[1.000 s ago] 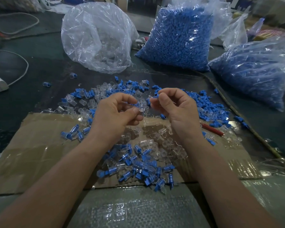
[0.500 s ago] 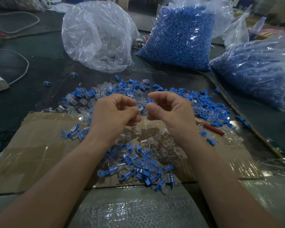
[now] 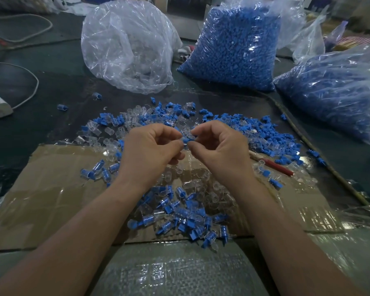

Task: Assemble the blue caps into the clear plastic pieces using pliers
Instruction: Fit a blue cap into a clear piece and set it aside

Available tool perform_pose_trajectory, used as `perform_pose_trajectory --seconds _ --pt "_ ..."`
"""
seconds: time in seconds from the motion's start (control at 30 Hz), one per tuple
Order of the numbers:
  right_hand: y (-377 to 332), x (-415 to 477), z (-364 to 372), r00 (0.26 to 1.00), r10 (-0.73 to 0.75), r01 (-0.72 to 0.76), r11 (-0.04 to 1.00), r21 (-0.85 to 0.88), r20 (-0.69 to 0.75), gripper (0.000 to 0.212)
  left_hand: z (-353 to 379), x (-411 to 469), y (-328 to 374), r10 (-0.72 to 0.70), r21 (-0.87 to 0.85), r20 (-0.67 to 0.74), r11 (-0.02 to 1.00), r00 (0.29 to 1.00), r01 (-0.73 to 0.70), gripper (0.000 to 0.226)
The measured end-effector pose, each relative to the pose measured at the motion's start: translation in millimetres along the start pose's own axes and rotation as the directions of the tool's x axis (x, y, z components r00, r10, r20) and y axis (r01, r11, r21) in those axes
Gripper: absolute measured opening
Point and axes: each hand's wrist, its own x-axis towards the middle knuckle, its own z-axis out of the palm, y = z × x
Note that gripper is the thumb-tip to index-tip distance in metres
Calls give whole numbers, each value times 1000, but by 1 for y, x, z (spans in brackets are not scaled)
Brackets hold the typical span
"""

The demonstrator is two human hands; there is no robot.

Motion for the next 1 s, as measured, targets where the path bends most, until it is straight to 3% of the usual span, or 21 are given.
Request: perform_pose_trajectory --seconds 0.1,0.4,0.57,0.7,1.0 --pt "0 -1 0 999 -44 45 998 -46 24 27 2 -2 1 28 37 10 999 1000 -28 19" --pt "1 1 -3 989 32 -63 974 217 144 33 -5 3 3 -51 -120 83 991 995 61 17" --pt "4 1 -6 991 -3 -47 930 364 137 21 -7 3 6 -76 -193 144 976 987 103 11" --pt "5 2 -8 978 -52 -22 937 349 202 33 -9 5 6 -131 -246 166 954 977 170 10" --pt "6 0 -9 982 -143 108 961 255 122 30 -9 4 6 -169 -263 247 936 954 234 8"
